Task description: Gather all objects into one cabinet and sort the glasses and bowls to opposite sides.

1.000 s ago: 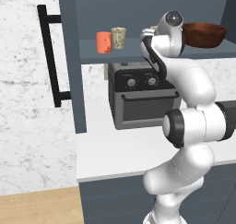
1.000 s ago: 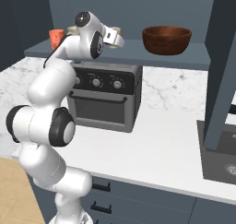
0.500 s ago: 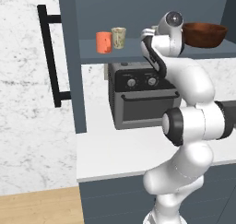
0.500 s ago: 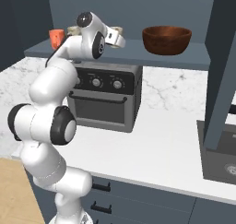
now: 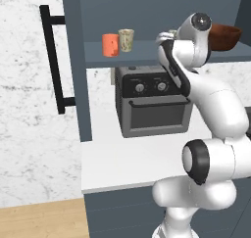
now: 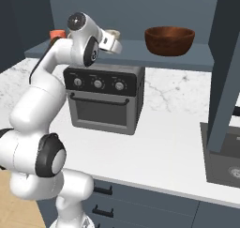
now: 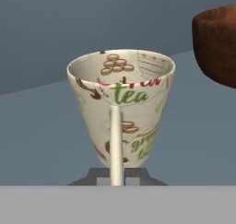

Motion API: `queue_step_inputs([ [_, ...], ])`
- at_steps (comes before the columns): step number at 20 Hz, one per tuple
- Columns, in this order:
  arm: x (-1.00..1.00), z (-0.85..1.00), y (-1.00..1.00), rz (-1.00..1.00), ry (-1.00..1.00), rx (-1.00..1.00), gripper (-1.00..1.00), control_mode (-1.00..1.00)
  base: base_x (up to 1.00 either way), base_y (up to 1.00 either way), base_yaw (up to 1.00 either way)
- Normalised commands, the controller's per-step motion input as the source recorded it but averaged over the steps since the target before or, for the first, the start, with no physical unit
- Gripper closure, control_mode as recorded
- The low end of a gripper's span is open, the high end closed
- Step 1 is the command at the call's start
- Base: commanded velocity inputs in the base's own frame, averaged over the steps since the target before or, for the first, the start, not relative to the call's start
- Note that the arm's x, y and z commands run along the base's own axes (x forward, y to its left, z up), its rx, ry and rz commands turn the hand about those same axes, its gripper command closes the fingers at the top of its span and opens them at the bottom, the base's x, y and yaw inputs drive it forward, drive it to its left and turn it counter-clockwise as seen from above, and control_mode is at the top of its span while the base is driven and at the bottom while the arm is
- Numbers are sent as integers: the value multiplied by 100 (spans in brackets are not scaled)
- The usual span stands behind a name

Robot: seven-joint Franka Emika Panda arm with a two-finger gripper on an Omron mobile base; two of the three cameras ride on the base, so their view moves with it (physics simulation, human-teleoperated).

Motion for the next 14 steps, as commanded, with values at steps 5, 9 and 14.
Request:
queue_step_inputs([
  [5, -36, 0, 65, 5, -2, 0, 100, -100, 0, 0, 0],
  [9, -19, 0, 75, 12, 0, 0, 100, -100, 0, 0, 0],
  [14, -2, 0, 61, 12, 0, 0, 100, -100, 0, 0, 0],
])
